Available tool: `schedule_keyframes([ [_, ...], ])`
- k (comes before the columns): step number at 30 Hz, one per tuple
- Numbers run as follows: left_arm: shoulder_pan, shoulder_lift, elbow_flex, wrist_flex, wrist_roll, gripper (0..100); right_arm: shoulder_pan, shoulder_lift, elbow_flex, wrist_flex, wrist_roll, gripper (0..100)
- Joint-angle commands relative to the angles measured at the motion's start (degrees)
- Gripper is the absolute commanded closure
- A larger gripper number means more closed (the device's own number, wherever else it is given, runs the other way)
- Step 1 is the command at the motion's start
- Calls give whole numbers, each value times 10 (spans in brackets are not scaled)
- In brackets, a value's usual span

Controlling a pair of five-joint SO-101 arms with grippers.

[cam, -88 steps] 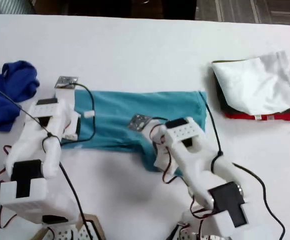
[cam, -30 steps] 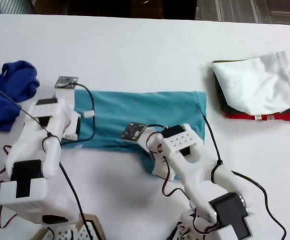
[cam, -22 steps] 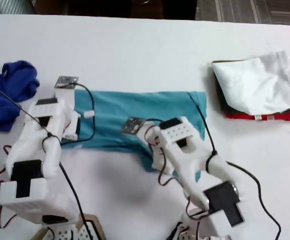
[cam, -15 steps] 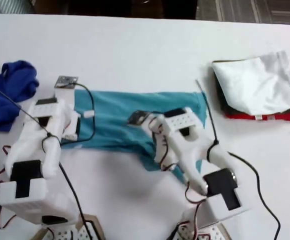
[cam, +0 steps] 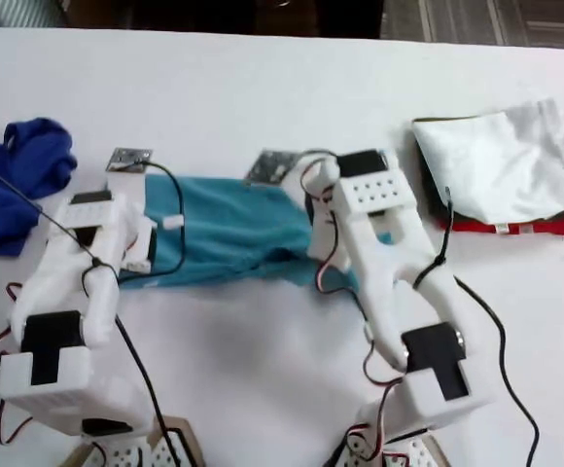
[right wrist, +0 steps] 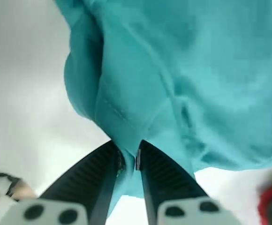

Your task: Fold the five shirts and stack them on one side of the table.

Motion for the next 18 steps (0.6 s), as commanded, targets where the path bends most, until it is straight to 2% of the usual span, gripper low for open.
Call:
schedule_keyframes([
  [1, -6, 4, -17, -4, -6, 974, 5, 56, -92, 5, 5, 978],
  [8, -6, 4, -17, -4, -6, 974, 27, 226, -265, 9, 4, 975],
  [14, -6, 4, -17, -4, -6, 974, 80, 313, -435, 51, -18, 819],
  [18, -6, 4, -17, -4, -6, 974, 109, 349, -520, 62, -21, 817],
])
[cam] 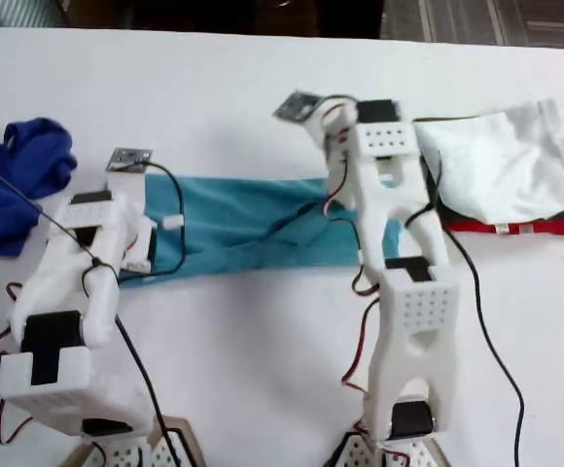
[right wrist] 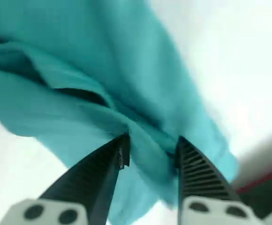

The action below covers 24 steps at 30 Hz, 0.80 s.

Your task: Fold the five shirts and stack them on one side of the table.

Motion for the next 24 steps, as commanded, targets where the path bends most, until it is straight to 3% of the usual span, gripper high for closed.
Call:
schedule_keyframes([
  [1, -6, 4, -17, -4, -6, 974, 26, 9, -86, 23, -11, 824],
  [6, -6, 4, -17, -4, -6, 974, 22, 8, -147, 105, -36, 867],
  [9, -6, 4, -17, -4, -6, 974, 14, -14, -135, 104, -38, 988],
  [18, -6, 4, -17, -4, -6, 974, -109, -51, -75, 102, -89, 972],
  [24, -6, 4, -17, -4, -6, 974, -140, -5, -74, 99, -91, 974],
])
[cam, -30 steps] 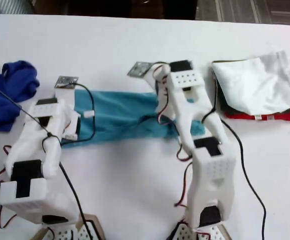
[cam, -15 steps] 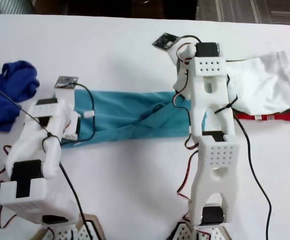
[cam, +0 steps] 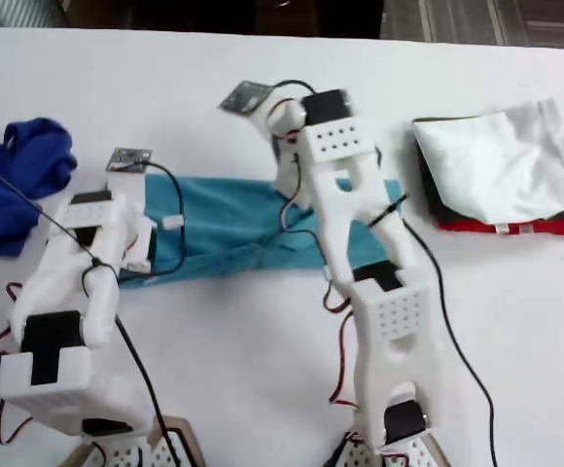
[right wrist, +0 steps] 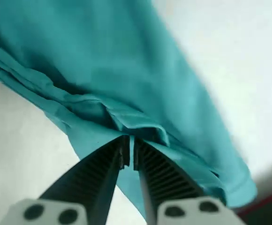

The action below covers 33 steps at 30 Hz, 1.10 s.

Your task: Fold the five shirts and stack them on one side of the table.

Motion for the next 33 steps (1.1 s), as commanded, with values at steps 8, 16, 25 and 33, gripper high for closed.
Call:
schedule_keyframes([
  [8, -6, 4, -17, -4, -6, 974, -5, 65, -2, -12, -2, 974],
  [16, -6, 4, -17, -4, -6, 974, -5, 124, -2, -170, -3, 974],
  [25, -6, 4, -17, -4, -6, 974, 0, 82, -3, -211, -60, 974],
  [33, -6, 4, -17, -4, -6, 974, 10, -34, -2, -116, -64, 974],
])
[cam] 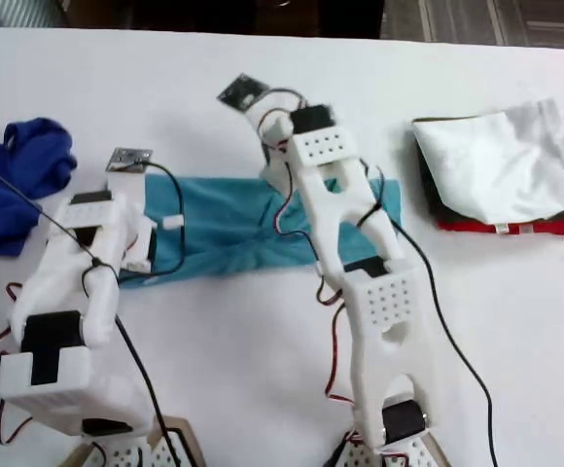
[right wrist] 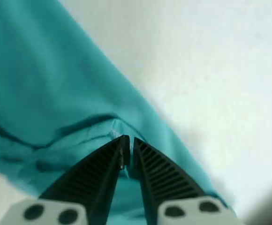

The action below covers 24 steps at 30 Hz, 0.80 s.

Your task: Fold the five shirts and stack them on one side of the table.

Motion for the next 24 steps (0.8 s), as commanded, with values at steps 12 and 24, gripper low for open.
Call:
schedule_keyframes([
  [12, -7, 4, -16, -4, -6, 974, 36, -106, 26, 168, 0, 979],
  [24, -6, 4, -16, -4, -6, 974, 55, -93, 140, 147, 0, 979],
])
